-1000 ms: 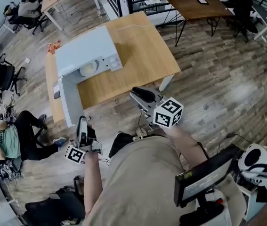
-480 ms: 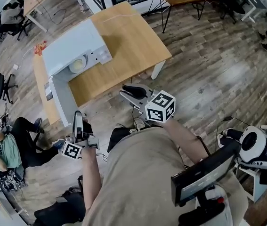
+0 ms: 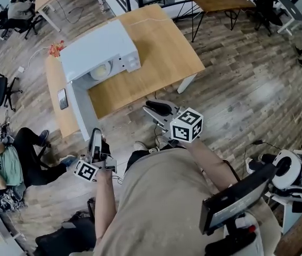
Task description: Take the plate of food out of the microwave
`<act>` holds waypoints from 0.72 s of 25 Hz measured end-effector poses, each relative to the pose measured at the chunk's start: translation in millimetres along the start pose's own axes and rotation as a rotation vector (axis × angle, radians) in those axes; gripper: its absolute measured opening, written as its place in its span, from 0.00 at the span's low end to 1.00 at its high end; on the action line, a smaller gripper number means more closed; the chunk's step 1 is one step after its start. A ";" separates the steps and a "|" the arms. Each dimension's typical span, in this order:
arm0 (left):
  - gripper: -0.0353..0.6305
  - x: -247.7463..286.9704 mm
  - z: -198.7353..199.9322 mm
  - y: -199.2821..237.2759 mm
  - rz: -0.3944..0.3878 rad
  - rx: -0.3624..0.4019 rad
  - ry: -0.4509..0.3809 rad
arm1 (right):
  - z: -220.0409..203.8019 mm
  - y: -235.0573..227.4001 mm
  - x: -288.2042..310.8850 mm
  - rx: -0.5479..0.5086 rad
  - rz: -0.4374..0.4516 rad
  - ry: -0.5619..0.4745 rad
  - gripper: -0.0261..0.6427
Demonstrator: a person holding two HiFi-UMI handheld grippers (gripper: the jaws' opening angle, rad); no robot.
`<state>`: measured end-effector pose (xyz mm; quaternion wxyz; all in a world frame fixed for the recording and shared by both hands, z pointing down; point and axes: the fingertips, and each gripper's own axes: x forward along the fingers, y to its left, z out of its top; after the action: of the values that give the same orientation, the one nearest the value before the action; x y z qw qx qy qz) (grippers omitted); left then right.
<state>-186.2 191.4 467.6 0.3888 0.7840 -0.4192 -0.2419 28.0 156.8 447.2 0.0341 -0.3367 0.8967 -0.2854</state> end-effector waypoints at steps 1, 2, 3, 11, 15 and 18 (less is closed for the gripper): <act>0.21 -3.8 3.8 4.6 0.007 0.006 0.000 | -1.3 1.1 4.6 0.005 -0.003 0.005 0.16; 0.21 -6.9 7.4 8.1 0.010 0.007 -0.004 | -2.2 2.1 9.0 0.010 -0.005 0.010 0.16; 0.21 -9.7 10.5 10.7 0.010 0.002 -0.011 | -2.7 3.0 13.4 0.015 -0.006 0.015 0.16; 0.21 -34.3 29.8 37.4 0.063 0.045 -0.025 | -9.6 16.0 53.8 0.018 -0.016 0.053 0.16; 0.21 -48.6 37.5 52.2 0.066 0.036 -0.017 | -23.4 32.2 80.5 0.022 0.007 0.075 0.16; 0.21 -55.8 46.8 57.6 0.042 0.027 -0.021 | -33.6 44.6 100.3 0.020 0.033 0.094 0.16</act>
<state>-275.9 199.6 490.2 0.3786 0.7777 -0.4428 -0.2361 -84.0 138.0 464.5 0.0000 -0.3076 0.8999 -0.3091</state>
